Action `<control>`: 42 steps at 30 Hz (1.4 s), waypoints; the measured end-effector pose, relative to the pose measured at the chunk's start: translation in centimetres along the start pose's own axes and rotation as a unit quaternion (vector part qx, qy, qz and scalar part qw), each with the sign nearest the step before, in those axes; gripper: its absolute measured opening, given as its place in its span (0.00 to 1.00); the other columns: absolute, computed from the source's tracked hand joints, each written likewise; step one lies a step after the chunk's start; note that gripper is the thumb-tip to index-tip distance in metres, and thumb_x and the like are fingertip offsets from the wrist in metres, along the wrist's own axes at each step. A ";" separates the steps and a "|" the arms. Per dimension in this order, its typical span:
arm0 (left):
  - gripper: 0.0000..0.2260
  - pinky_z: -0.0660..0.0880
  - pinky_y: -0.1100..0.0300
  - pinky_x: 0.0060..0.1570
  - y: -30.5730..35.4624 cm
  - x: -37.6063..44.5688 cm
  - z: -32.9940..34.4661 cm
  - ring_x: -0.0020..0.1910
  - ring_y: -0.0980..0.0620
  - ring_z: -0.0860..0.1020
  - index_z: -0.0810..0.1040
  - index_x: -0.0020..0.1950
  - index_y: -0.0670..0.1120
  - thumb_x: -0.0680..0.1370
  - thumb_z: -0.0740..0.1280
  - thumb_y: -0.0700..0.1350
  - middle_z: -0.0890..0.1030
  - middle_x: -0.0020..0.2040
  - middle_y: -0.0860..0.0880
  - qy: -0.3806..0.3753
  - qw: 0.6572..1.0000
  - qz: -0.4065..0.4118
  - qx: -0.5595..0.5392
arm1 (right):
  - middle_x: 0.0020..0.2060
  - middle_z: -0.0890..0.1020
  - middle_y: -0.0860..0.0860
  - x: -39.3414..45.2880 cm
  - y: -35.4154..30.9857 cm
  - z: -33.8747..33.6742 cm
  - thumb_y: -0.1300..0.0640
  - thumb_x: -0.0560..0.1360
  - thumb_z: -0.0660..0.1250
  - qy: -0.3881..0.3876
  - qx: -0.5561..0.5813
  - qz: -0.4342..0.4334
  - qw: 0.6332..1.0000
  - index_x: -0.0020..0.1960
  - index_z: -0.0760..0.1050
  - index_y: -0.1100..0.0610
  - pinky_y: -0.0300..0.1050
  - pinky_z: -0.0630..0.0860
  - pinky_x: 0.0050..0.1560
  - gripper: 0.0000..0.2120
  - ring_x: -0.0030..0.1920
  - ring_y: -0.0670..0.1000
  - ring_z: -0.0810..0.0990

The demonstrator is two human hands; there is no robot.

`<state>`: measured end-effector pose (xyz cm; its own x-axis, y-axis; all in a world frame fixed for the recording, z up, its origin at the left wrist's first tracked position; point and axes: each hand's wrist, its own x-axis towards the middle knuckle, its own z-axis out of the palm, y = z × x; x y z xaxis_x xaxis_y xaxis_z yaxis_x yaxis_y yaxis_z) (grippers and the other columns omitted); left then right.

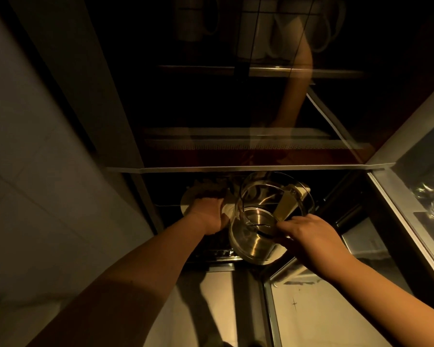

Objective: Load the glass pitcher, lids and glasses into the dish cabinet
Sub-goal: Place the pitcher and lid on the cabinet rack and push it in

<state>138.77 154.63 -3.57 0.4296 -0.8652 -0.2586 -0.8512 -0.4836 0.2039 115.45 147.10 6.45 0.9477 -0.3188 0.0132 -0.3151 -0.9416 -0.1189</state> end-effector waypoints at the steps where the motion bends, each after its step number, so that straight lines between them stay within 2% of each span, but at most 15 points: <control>1: 0.23 0.73 0.50 0.56 -0.1 -0.1 -0.1 0.57 0.44 0.75 0.65 0.69 0.50 0.77 0.62 0.58 0.75 0.61 0.45 0.001 1.000 0.020 0.013 | 0.40 0.81 0.45 0.0 0.0 -0.1 0.51 0.74 0.67 0.001 -0.005 0.001 1.000 0.50 0.78 0.47 0.37 0.61 0.44 0.05 0.43 0.47 0.79; 3: 0.30 0.72 0.50 0.58 -0.3 -0.3 -0.2 0.60 0.43 0.74 0.61 0.71 0.49 0.75 0.62 0.62 0.73 0.65 0.44 -0.012 0.998 0.039 0.050 | 0.39 0.81 0.45 -0.1 0.2 -0.1 0.51 0.74 0.68 0.005 -0.013 0.000 1.000 0.50 0.78 0.47 0.37 0.61 0.44 0.05 0.43 0.47 0.79; 5: 0.32 0.69 0.49 0.61 -0.4 -0.3 -0.1 0.64 0.43 0.71 0.60 0.72 0.47 0.74 0.64 0.61 0.70 0.68 0.44 -0.038 0.995 0.036 0.089 | 0.42 0.81 0.44 -0.3 0.4 -0.1 0.50 0.76 0.65 -0.002 -0.016 0.001 1.000 0.52 0.77 0.45 0.35 0.60 0.46 0.06 0.45 0.45 0.78; 9: 0.28 0.64 0.49 0.64 -0.2 -0.2 0.4 0.66 0.43 0.68 0.61 0.72 0.45 0.77 0.62 0.57 0.68 0.69 0.43 -0.043 0.992 0.030 0.111 | 0.48 0.80 0.43 -0.4 1.1 -0.2 0.47 0.78 0.60 -0.013 -0.014 0.011 1.000 0.58 0.73 0.43 0.35 0.65 0.52 0.10 0.50 0.43 0.76; 16: 0.27 0.61 0.46 0.66 -0.1 -0.4 2.2 0.66 0.41 0.66 0.57 0.74 0.45 0.80 0.58 0.57 0.67 0.69 0.42 0.008 0.987 0.028 0.156 | 0.48 0.79 0.42 -0.4 1.6 0.0 0.46 0.79 0.58 -0.013 -0.037 0.013 0.999 0.59 0.71 0.42 0.33 0.62 0.51 0.10 0.50 0.42 0.75; 19: 0.26 0.60 0.46 0.67 -0.2 -0.9 3.6 0.66 0.41 0.66 0.57 0.74 0.43 0.80 0.60 0.50 0.66 0.69 0.43 0.062 0.982 0.032 0.178 | 0.47 0.80 0.42 -0.3 1.6 0.0 0.47 0.78 0.60 -0.011 -0.025 0.014 1.000 0.58 0.73 0.43 0.34 0.61 0.51 0.10 0.50 0.43 0.76; 23: 0.30 0.53 0.44 0.71 -0.6 -1.6 4.7 0.71 0.39 0.59 0.53 0.76 0.39 0.77 0.62 0.39 0.58 0.75 0.41 0.078 0.978 0.066 0.180 | 0.47 0.80 0.42 -0.1 1.6 -0.1 0.47 0.77 0.61 -0.002 -0.027 0.006 1.000 0.57 0.73 0.42 0.34 0.62 0.51 0.10 0.50 0.42 0.76; 26: 0.31 0.55 0.48 0.71 -1.1 -1.8 4.5 0.73 0.41 0.57 0.52 0.76 0.40 0.76 0.62 0.36 0.58 0.75 0.41 0.093 0.976 0.103 0.168 | 0.46 0.80 0.42 0.0 1.7 -0.2 0.47 0.77 0.61 -0.003 -0.023 0.003 1.000 0.57 0.74 0.43 0.35 0.63 0.51 0.09 0.50 0.42 0.77; 29: 0.29 0.58 0.50 0.71 -1.1 -1.9 4.1 0.73 0.43 0.60 0.55 0.76 0.40 0.77 0.62 0.36 0.62 0.74 0.41 0.108 0.974 0.119 0.157 | 0.47 0.80 0.41 0.1 1.6 -0.2 0.46 0.78 0.60 -0.003 -0.025 0.003 1.000 0.57 0.74 0.42 0.33 0.62 0.51 0.09 0.50 0.42 0.76; 32: 0.32 0.56 0.50 0.72 -1.1 -2.3 4.1 0.73 0.44 0.60 0.54 0.76 0.41 0.75 0.64 0.36 0.61 0.74 0.42 0.101 0.974 0.117 0.164 | 0.48 0.80 0.41 0.0 1.5 -0.1 0.45 0.78 0.60 -0.003 -0.024 0.001 1.000 0.58 0.73 0.42 0.33 0.62 0.51 0.10 0.51 0.41 0.76; 37: 0.37 0.47 0.47 0.73 -1.1 -3.7 5.1 0.76 0.45 0.48 0.44 0.77 0.45 0.75 0.64 0.38 0.47 0.78 0.44 0.089 0.979 0.077 0.164 | 0.48 0.80 0.41 -0.1 1.4 0.1 0.46 0.78 0.60 -0.010 -0.025 -0.004 1.000 0.58 0.73 0.42 0.33 0.61 0.51 0.09 0.51 0.42 0.76; 42: 0.41 0.48 0.41 0.71 0.0 -4.9 5.7 0.76 0.40 0.43 0.39 0.77 0.46 0.76 0.66 0.46 0.39 0.77 0.43 0.062 0.971 0.033 0.228 | 0.48 0.80 0.42 -0.5 1.3 0.1 0.46 0.77 0.61 -0.002 -0.024 -0.004 1.000 0.57 0.73 0.42 0.34 0.62 0.51 0.09 0.50 0.42 0.76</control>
<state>134.94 159.63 -7.71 0.3780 -0.9156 -0.1374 -0.9111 -0.3414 -0.2311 114.53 146.08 6.21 0.9506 -0.3103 0.0095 -0.3089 -0.9485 -0.0707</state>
